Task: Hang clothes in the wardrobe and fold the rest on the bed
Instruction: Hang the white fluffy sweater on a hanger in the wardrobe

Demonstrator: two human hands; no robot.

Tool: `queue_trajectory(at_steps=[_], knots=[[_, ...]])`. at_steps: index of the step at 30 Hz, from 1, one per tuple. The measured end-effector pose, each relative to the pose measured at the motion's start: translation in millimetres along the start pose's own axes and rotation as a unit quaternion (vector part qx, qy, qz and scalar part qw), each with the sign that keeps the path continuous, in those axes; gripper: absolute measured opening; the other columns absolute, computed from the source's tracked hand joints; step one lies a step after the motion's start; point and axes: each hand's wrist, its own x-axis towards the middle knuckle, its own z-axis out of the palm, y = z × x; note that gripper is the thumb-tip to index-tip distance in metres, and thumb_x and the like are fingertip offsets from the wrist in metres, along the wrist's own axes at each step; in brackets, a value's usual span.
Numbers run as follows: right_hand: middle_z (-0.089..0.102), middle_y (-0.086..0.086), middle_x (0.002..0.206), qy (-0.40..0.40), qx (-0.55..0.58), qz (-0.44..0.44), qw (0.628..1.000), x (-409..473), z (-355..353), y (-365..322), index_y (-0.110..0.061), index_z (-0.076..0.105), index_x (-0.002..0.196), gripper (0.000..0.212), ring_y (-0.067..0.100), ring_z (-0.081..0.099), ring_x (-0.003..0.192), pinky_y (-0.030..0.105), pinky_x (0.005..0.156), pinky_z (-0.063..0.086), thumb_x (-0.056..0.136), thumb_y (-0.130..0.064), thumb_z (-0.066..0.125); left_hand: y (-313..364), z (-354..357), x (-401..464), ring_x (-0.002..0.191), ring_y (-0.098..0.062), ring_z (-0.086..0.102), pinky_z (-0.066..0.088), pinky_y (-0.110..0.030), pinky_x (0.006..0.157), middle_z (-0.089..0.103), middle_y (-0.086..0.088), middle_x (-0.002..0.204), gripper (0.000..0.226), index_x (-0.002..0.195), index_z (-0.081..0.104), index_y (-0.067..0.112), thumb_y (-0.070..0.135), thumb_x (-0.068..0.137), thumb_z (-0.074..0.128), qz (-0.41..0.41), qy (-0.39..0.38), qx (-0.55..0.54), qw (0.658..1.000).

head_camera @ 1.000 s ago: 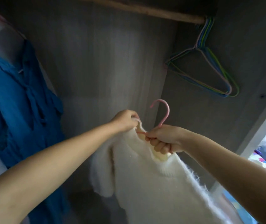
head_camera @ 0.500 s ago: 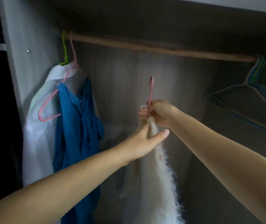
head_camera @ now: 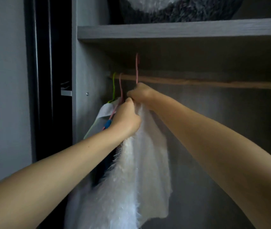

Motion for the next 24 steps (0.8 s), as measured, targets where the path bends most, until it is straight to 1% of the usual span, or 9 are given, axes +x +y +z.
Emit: queue_trajectory(at_steps=[3,5,7,10,11,14,17,20,24], knots=[[0.051,0.006,0.073,0.000,-0.002,0.003,1.000,25.0,10.2,-0.1,-0.011,0.048,0.069,0.026,0.020,0.050,0.071,0.020,0.053,0.038,0.094,-0.012,0.052,-8.0,-6.7,20.4,0.114,-0.028,0.054,0.038,-0.025,0.078,0.057,-0.012,0.124,0.039,0.130,0.045,0.008,0.008,0.092,0.047,0.014,-0.003,0.116,0.993],[0.046,0.004,0.068,-0.014,-0.013,0.016,1.000,34.9,23.9,10.6,-0.011,0.048,0.069,0.026,0.019,0.047,0.069,0.013,0.045,0.035,0.094,-0.013,0.051,-18.9,-2.8,28.7,0.122,-0.027,0.051,0.042,-0.028,0.094,0.051,-0.012,0.135,0.042,0.135,0.043,0.005,0.009,0.093,0.045,0.015,-0.034,0.163,0.986],[0.055,0.010,0.074,-0.042,-0.024,0.022,0.999,41.3,42.9,25.9,-0.007,0.055,0.072,0.023,0.018,0.050,0.071,0.010,0.043,0.035,0.094,-0.014,0.053,-36.0,6.7,34.0,0.136,-0.023,0.036,0.032,-0.036,0.111,0.034,-0.009,0.151,0.052,0.142,0.036,0.006,0.012,0.092,0.047,0.020,-0.074,0.221,0.972],[0.065,0.021,0.110,-0.038,-0.001,-0.017,0.999,45.6,64.4,42.4,0.004,0.066,0.107,0.026,0.023,0.061,0.100,0.024,0.077,0.045,0.093,-0.015,0.056,-58.4,18.7,40.6,0.147,-0.014,0.008,0.007,-0.040,0.119,0.013,-0.002,0.159,0.063,0.149,0.020,0.009,0.020,0.093,0.047,0.014,-0.099,0.320,0.942],[0.064,0.021,0.117,-0.034,0.001,-0.030,0.999,45.3,64.4,42.6,0.003,0.064,0.116,0.030,0.025,0.060,0.109,0.025,0.081,0.044,0.094,-0.016,0.055,-62.2,19.8,42.8,0.147,-0.014,0.003,0.002,-0.040,0.119,0.010,-0.002,0.160,0.066,0.150,0.016,0.009,0.020,0.093,0.048,0.013,-0.098,0.335,0.937],[0.057,0.019,0.130,-0.058,-0.020,-0.071,0.996,39.6,56.3,40.3,-0.004,0.055,0.130,0.035,0.024,0.052,0.122,0.009,0.075,0.037,0.099,-0.020,0.050,-63.1,16.5,41.4,0.148,-0.017,-0.003,-0.004,-0.045,0.117,0.005,-0.008,0.160,0.068,0.151,0.009,0.004,0.015,0.093,0.043,0.022,-0.091,0.388,0.917],[0.050,0.017,0.139,-0.044,-0.040,-0.086,0.995,25.0,46.0,51.9,-0.007,0.046,0.139,0.042,0.026,0.047,0.129,0.017,0.088,0.033,0.101,-0.025,0.044,-55.3,15.2,31.7,0.148,-0.028,-0.006,-0.004,-0.054,0.115,-0.001,-0.018,0.159,0.062,0.149,0.003,-0.003,0.008,0.096,0.033,0.095,-0.063,0.490,0.864],[0.044,0.019,0.145,0.012,-0.119,-0.042,0.992,-1.9,28.1,89.2,-0.002,0.037,0.143,0.051,0.031,0.044,0.132,0.032,0.105,0.035,0.100,-0.029,0.045,-37.6,30.4,16.8,0.147,-0.031,0.002,-0.001,-0.055,0.116,0.007,-0.021,0.158,0.055,0.149,0.015,0.001,0.010,0.098,0.032,0.188,-0.056,0.503,0.842],[0.062,0.023,0.122,0.037,-0.194,0.038,0.979,-62.1,-9.7,143.3,0.002,0.060,0.119,0.031,0.035,0.057,0.115,0.035,0.090,0.044,0.096,-0.017,0.048,-0.7,79.1,-9.2,0.128,-0.031,0.044,0.035,-0.042,0.103,0.049,-0.014,0.135,0.043,0.133,0.046,0.011,0.021,0.091,0.048,0.247,-0.138,0.333,0.899]])
